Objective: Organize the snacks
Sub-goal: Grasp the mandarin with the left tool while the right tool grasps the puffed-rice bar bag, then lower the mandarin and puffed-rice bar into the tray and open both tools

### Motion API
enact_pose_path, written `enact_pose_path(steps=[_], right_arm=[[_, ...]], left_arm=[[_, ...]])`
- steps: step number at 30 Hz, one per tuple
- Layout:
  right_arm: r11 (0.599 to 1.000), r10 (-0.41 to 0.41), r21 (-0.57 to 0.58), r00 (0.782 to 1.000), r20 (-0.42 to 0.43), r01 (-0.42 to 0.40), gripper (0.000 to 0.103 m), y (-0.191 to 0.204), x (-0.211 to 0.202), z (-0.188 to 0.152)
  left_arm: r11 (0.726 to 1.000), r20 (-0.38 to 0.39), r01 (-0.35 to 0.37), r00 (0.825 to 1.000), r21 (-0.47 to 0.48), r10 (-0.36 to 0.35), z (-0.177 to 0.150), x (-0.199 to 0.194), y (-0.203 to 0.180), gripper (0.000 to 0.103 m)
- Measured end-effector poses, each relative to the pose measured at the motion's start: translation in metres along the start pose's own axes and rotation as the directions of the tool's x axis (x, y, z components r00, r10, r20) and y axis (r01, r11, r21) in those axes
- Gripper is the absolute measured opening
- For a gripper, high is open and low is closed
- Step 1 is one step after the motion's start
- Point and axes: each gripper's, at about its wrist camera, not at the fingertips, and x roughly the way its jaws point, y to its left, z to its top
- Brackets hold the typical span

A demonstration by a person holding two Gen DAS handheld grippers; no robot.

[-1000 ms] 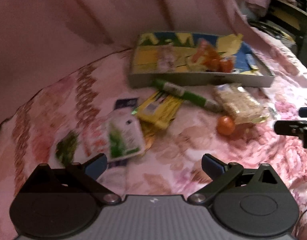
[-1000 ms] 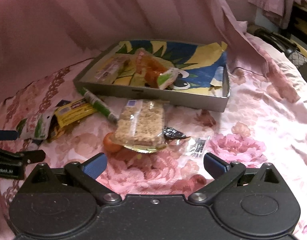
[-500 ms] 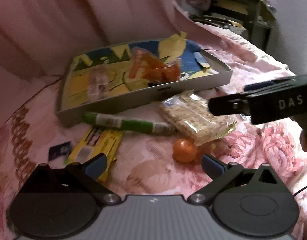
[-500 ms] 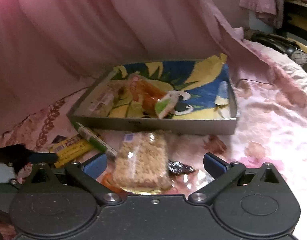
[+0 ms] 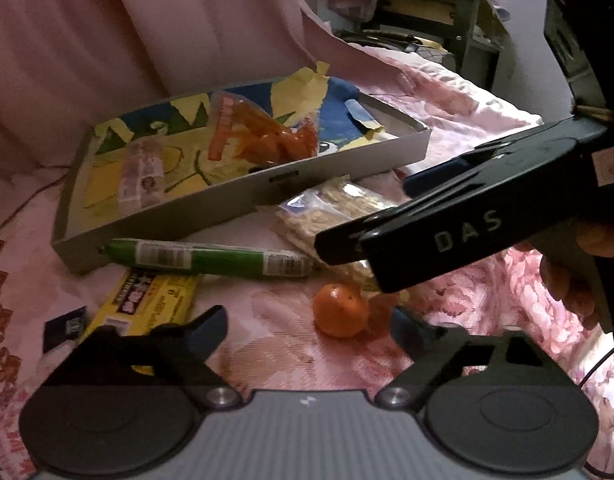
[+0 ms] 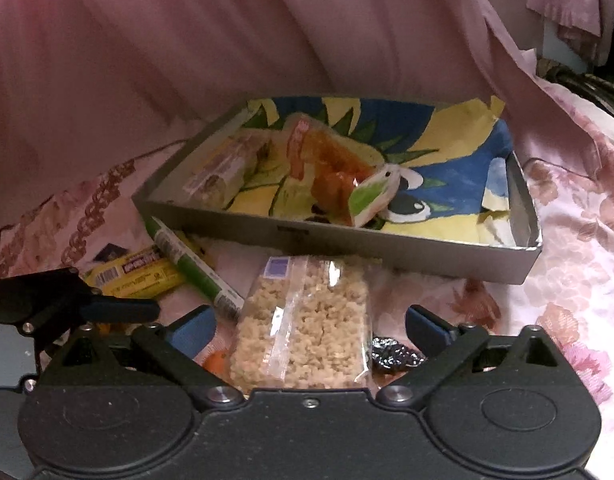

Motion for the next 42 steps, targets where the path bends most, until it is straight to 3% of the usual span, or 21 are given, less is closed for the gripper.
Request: enact_pose_path(steps=[9, 18, 22, 30, 38, 42], right_arm=[[1.000, -0.002, -0.014, 1.000, -0.025, 0.001, 0.086, 0.006, 0.008, -0.001], [1.000, -0.019, -0.025, 0.999, -0.033, 0.018, 0.077, 0.008, 0.009, -0.003], [0.998, -0.038, -0.044, 0.999, -0.037, 0.036, 0.075, 0.009, 0.008, -0.002], [0.996, -0.069, -0.060, 0.997, -0.047, 0.066, 0.074, 0.007, -0.003, 0.002], [0.986, -0.093, -0.136, 0.996, 0.012, 0.094, 0.074, 0.019, -0.027, 0.003], [0.986, -0.086, -0.139, 0.995, 0.041, 0.091, 0.074, 0.021, -0.037, 0.003]], left_arm=[[0.998, -0.001, 0.056, 0.998, 0.036, -0.056, -0.002, 0.007, -0.008, 0.058], [0.999, -0.012, 0.034, 0.999, 0.039, -0.034, -0.003, 0.011, -0.008, 0.036], [0.999, -0.021, 0.033, 0.999, 0.036, -0.032, -0.002, 0.011, -0.007, 0.035], [0.999, -0.038, -0.041, 0.998, 0.012, 0.041, 0.003, 0.003, -0.004, 0.034], [0.990, 0.011, -0.110, 0.994, -0.089, 0.111, 0.014, -0.025, 0.013, 0.034], [0.985, 0.057, -0.106, 0.992, -0.134, 0.114, 0.022, -0.036, 0.022, 0.034]])
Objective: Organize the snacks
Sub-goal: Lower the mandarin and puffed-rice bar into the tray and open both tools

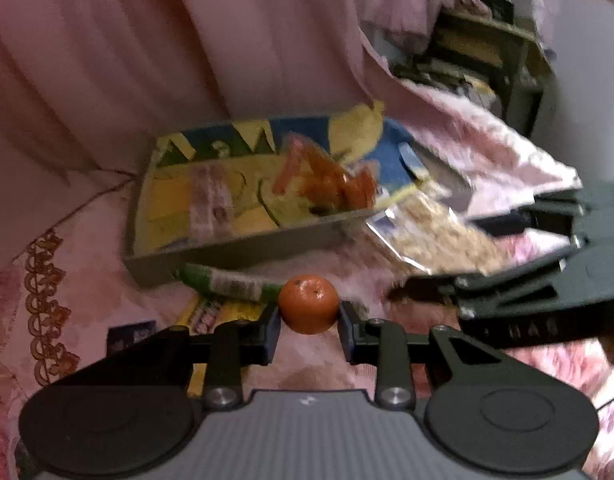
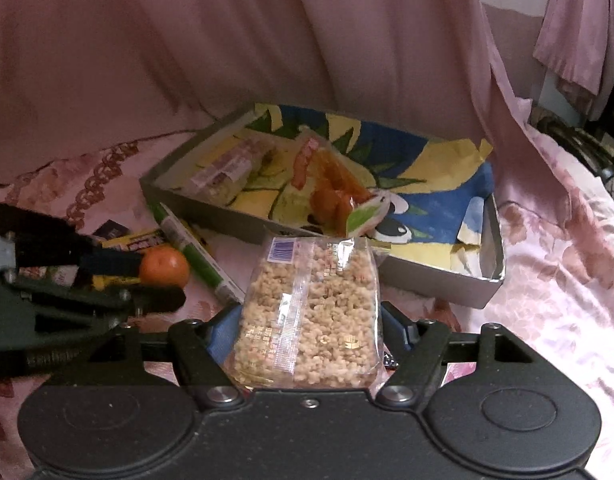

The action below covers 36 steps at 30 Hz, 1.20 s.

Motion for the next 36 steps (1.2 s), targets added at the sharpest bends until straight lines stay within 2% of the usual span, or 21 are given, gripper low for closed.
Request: enact_pose_path(steps=[4, 8, 11, 16, 21, 29, 36], right_arm=[[0.999, -0.008, 0.036, 0.997, 0.079, 0.005, 0.074, -0.010, -0.009, 0.005], [0.994, -0.063, 0.096, 0.982, 0.176, 0.046, 0.074, -0.029, -0.010, 0.014], [0.986, -0.100, 0.151, 0.973, 0.209, 0.069, 0.074, -0.045, -0.001, 0.018], [0.974, -0.149, 0.199, 0.966, 0.212, 0.107, 0.074, -0.065, 0.015, 0.020], [0.965, -0.164, 0.234, 0.967, 0.197, 0.116, 0.074, -0.078, 0.036, 0.028], [0.970, -0.137, 0.220, 0.978, 0.155, 0.101, 0.074, -0.079, 0.063, 0.033], [0.965, -0.129, 0.244, 0.982, 0.135, 0.093, 0.074, -0.083, 0.071, 0.031]], left_arm=[[1.000, 0.077, -0.012, 0.997, -0.025, 0.013, 0.012, -0.002, 0.008, 0.034], [0.997, 0.155, -0.017, 0.987, -0.076, 0.029, 0.032, 0.009, 0.018, 0.034], [0.993, 0.186, -0.027, 0.981, -0.118, 0.049, 0.044, 0.024, 0.025, 0.034], [0.988, 0.182, -0.038, 0.981, -0.149, 0.065, 0.057, 0.051, 0.036, 0.034], [0.989, 0.142, 0.017, 0.990, -0.144, 0.004, 0.058, 0.073, 0.039, 0.034], [0.994, 0.087, 0.001, 0.996, -0.108, 0.009, 0.060, 0.095, 0.035, 0.034], [0.994, 0.050, 0.004, 0.999, -0.108, 0.002, 0.058, 0.104, 0.037, 0.034]])
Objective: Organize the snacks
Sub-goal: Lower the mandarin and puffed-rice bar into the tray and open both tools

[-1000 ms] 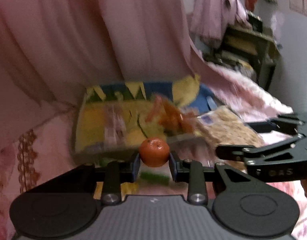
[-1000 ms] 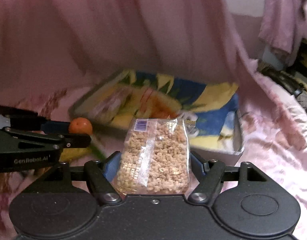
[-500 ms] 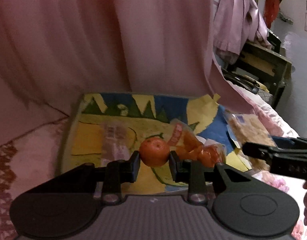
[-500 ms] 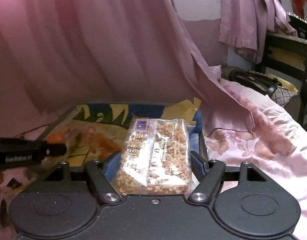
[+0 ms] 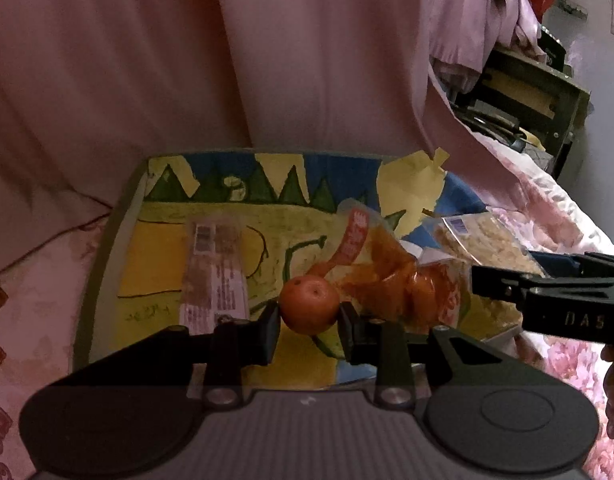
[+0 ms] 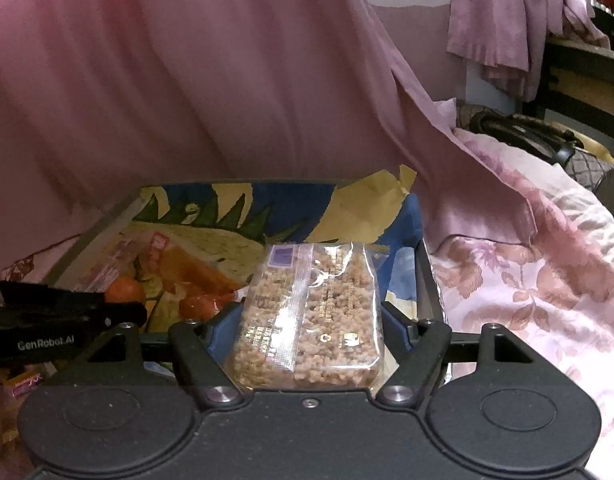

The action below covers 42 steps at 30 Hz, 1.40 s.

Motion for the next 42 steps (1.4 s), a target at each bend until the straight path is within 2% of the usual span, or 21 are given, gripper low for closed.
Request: enact_pose_path(steps=[9, 13, 15, 18, 23, 29, 35, 42], right_arm=[[1.000, 0.008, 0.024, 1.000, -0.015, -0.007, 0.078, -0.004, 0.001, -0.002], [1.000, 0.008, 0.025, 1.000, -0.011, -0.007, 0.081, -0.005, -0.005, -0.001], [1.000, 0.010, 0.027, 1.000, 0.008, -0.010, 0.084, -0.006, -0.013, 0.002], [1.000, 0.004, 0.014, 0.999, 0.044, -0.004, 0.089, -0.005, -0.029, 0.006], [1.000, 0.010, -0.006, 0.995, 0.103, -0.009, 0.096, -0.003, -0.057, 0.009], [0.998, 0.050, -0.052, 0.984, 0.171, -0.042, 0.102, 0.002, -0.089, 0.013], [0.991, 0.110, -0.096, 0.973, 0.203, -0.092, 0.102, 0.008, -0.117, 0.008], [0.971, 0.186, -0.182, 0.968, 0.170, -0.154, 0.102, 0.020, -0.139, -0.007]], left_arm=[[1.000, -0.036, -0.002, 0.999, 0.001, 0.002, -0.002, 0.003, -0.002, 0.035], [1.000, -0.024, -0.007, 1.000, 0.007, 0.008, 0.001, -0.004, -0.004, 0.050], [1.000, -0.013, -0.009, 1.000, -0.001, 0.009, 0.003, -0.009, -0.004, 0.053], [1.000, 0.008, -0.017, 1.000, -0.012, 0.017, 0.006, -0.020, -0.005, 0.065], [0.999, 0.075, -0.045, 0.996, -0.022, 0.046, 0.011, -0.049, -0.007, 0.085], [0.995, 0.155, -0.092, 0.983, -0.047, 0.098, 0.014, -0.093, -0.008, 0.101], [0.986, 0.189, -0.155, 0.968, -0.053, 0.163, 0.000, -0.134, -0.013, 0.103], [0.973, 0.191, -0.224, 0.954, -0.051, 0.230, -0.025, -0.174, -0.026, 0.103]])
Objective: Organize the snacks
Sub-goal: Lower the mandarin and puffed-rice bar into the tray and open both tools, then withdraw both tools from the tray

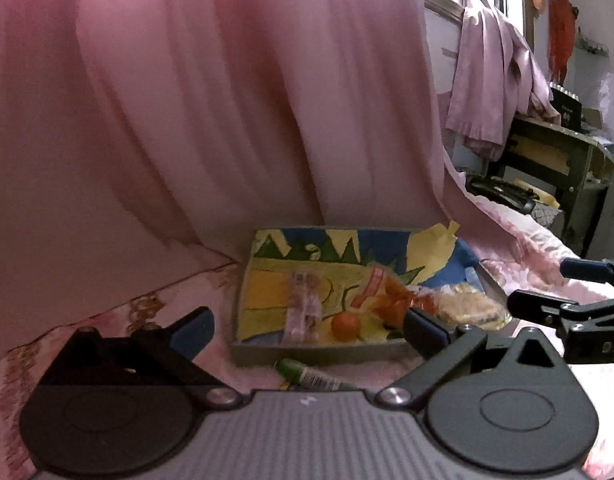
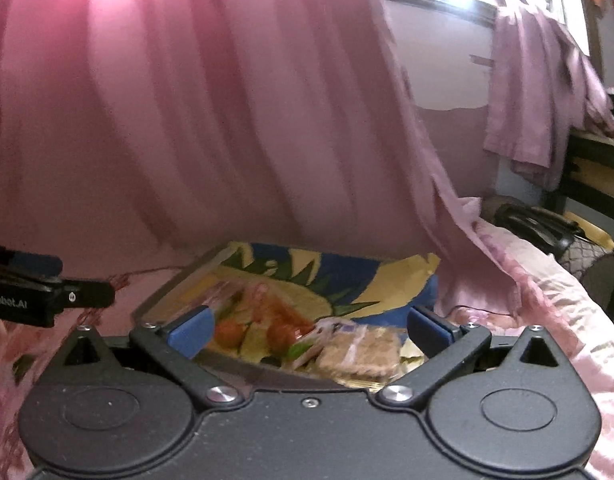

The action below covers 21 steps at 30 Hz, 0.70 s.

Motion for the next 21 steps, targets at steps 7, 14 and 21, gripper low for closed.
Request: enact_pose_path(steps=[7, 14, 21], right_arm=[[0.991, 0.093, -0.085, 0.992, -0.080, -0.099, 0.102, 0.021, -0.011, -0.006], [0.978, 0.083, -0.174, 0.980, -0.179, -0.114, 0.102, 0.033, -0.031, -0.017], [0.946, 0.110, -0.268, 0.958, -0.266, -0.183, 0.102, 0.046, -0.046, -0.035]], left_arm=[[0.999, -0.032, -0.047, 0.998, 0.005, 0.047, -0.022, -0.033, -0.003, 0.103], [0.996, -0.110, -0.094, 0.990, -0.003, 0.093, -0.044, -0.054, 0.003, 0.103], [0.993, -0.163, -0.108, 0.980, 0.044, 0.114, -0.063, -0.070, -0.002, 0.103]])
